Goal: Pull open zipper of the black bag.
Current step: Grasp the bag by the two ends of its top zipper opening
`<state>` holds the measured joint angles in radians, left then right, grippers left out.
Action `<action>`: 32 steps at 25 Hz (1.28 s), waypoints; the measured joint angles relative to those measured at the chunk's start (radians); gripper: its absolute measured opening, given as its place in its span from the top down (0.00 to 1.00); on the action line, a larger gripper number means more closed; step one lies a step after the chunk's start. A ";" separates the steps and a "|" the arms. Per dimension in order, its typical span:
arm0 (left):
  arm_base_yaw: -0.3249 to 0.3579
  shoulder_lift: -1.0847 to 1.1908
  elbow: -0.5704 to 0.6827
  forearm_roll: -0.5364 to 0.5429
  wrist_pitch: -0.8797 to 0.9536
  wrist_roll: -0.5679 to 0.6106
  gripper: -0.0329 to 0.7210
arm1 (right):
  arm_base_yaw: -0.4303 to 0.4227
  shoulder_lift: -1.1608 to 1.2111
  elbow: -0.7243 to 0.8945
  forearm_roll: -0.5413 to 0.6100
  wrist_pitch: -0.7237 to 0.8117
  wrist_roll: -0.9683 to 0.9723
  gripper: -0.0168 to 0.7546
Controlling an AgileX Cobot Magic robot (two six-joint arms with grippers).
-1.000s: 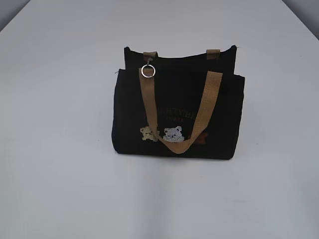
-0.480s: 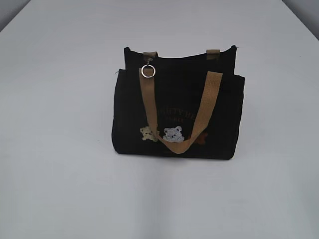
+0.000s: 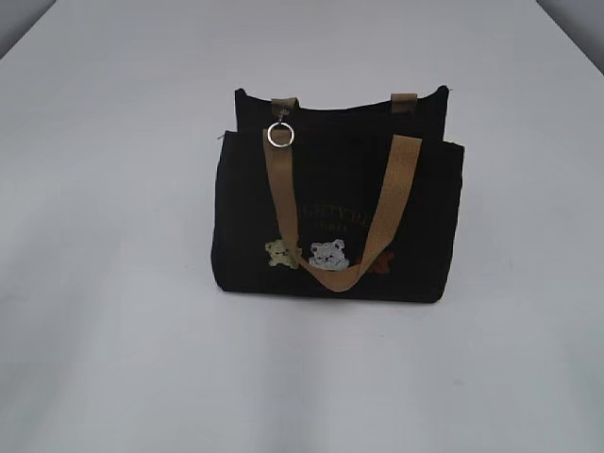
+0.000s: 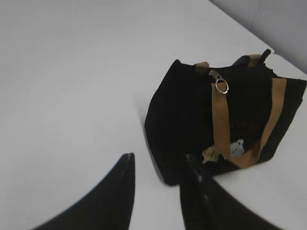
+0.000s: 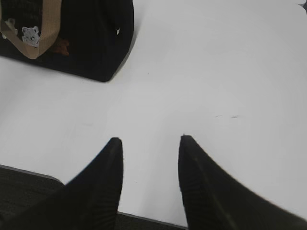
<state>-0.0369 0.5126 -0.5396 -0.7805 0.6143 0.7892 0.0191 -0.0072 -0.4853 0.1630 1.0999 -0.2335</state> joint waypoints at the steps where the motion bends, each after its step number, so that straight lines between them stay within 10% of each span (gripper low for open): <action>1: 0.000 0.089 0.000 -0.120 -0.040 0.147 0.63 | 0.000 0.000 0.000 0.000 0.000 0.000 0.58; 7: 0.001 0.611 -0.005 -0.816 -0.056 1.139 0.60 | 0.000 0.000 0.000 0.000 0.000 0.000 0.58; 11: 0.001 0.891 -0.046 -0.928 0.150 1.528 0.52 | 0.000 0.000 0.000 0.000 0.000 0.000 0.58; 19: -0.057 1.128 -0.152 -0.947 0.235 1.695 0.38 | 0.000 0.000 0.000 0.027 0.000 0.000 0.58; 32: -0.241 1.348 -0.404 -0.952 0.103 1.709 0.44 | 0.000 0.324 -0.024 0.315 -0.073 -0.283 0.58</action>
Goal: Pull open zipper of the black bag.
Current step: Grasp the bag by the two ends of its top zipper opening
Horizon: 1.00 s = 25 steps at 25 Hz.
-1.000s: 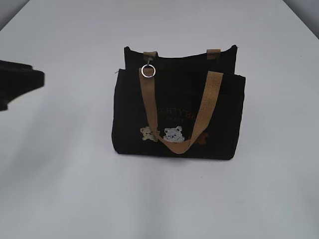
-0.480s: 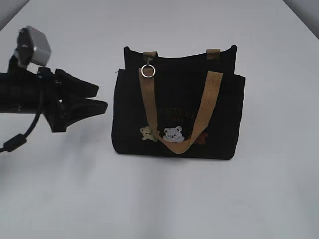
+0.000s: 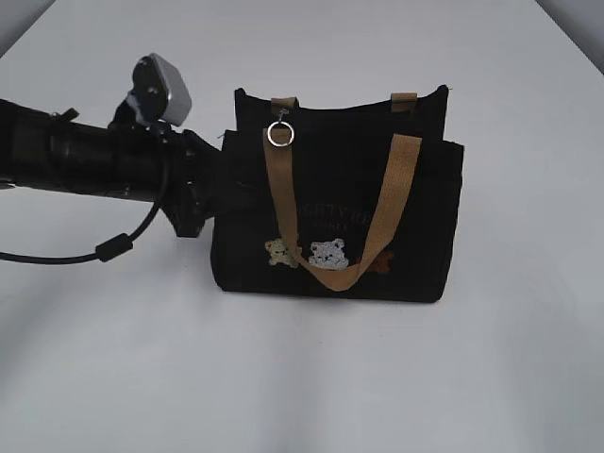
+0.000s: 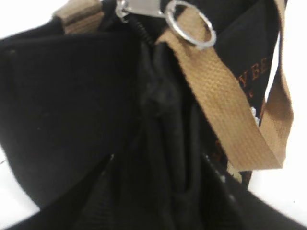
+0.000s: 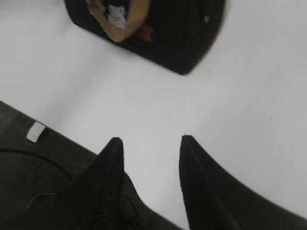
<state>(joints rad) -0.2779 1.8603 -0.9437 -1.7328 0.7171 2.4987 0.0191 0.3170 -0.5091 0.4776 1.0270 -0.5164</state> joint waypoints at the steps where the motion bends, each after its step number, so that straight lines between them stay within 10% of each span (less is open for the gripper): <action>1: -0.010 0.008 -0.006 0.000 0.000 0.000 0.53 | 0.000 0.063 -0.006 0.070 -0.051 -0.076 0.58; 4: -0.036 0.014 -0.009 0.000 -0.005 0.000 0.85 | 0.000 0.280 -0.031 0.318 -0.212 -0.340 0.58; 11: -0.039 0.014 -0.012 -0.001 -0.013 -0.001 0.87 | 0.140 0.928 -0.269 0.780 -0.407 -0.786 0.58; 25: -0.039 0.014 -0.012 -0.001 -0.018 -0.002 0.87 | 0.253 1.507 -0.770 0.819 -0.290 -0.625 0.58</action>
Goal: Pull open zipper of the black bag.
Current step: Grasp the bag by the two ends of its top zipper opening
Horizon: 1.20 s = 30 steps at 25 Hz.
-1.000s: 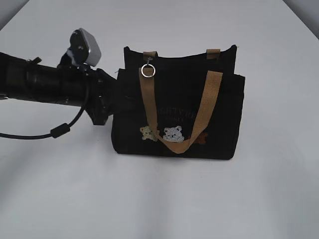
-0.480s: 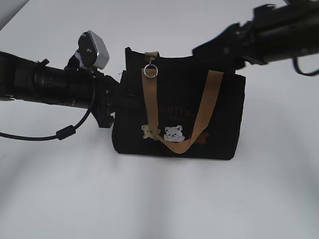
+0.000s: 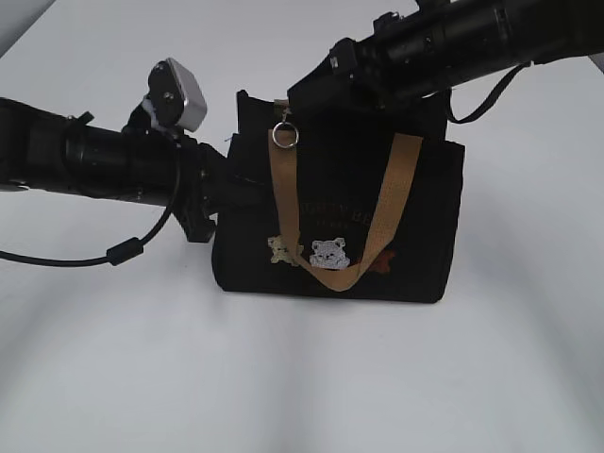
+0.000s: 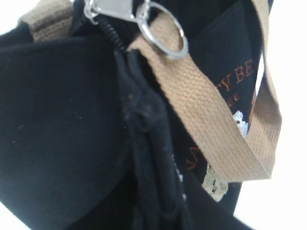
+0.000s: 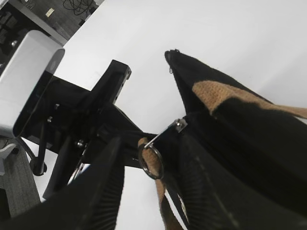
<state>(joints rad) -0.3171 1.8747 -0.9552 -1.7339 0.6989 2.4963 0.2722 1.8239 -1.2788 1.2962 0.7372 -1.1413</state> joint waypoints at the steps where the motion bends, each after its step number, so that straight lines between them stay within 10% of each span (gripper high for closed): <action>1: 0.000 0.000 0.000 0.000 0.000 0.000 0.87 | 0.000 0.005 0.000 -0.004 0.006 0.007 0.58; 30: 0.000 0.000 0.000 -0.006 -0.005 -0.001 0.87 | 0.037 0.055 -0.010 0.038 -0.088 0.013 0.68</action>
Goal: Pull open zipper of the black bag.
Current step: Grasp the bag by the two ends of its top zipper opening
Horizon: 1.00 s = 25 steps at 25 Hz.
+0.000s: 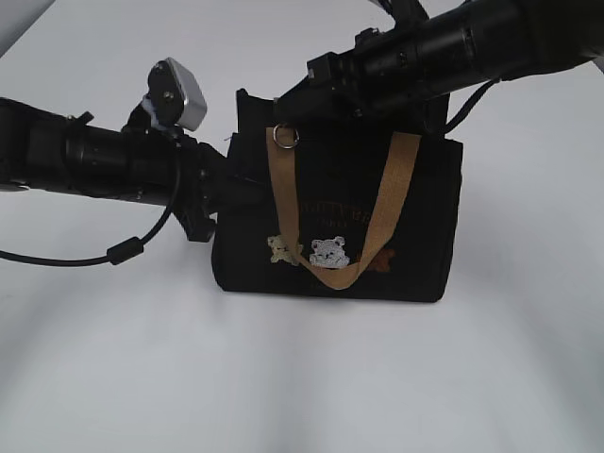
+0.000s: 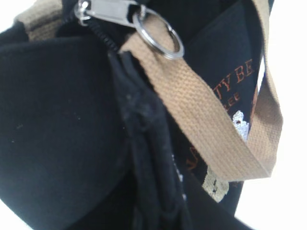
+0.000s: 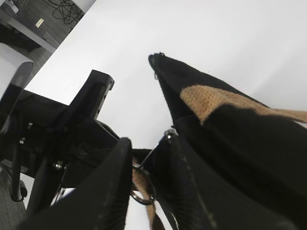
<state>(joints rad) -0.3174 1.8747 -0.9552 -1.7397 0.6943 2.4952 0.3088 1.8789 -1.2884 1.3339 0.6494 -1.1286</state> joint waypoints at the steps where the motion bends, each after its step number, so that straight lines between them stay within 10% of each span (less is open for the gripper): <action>1: 0.000 0.000 0.000 0.000 0.000 0.000 0.87 | 0.001 0.000 0.000 0.000 0.000 -0.002 0.68; 25: -0.001 0.000 0.000 0.000 0.000 0.000 0.87 | 0.000 0.000 0.000 0.011 0.012 0.167 0.62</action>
<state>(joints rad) -0.3183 1.8747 -0.9552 -1.7397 0.6943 2.4952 0.3092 1.8789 -1.2886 1.3453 0.6613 -0.9617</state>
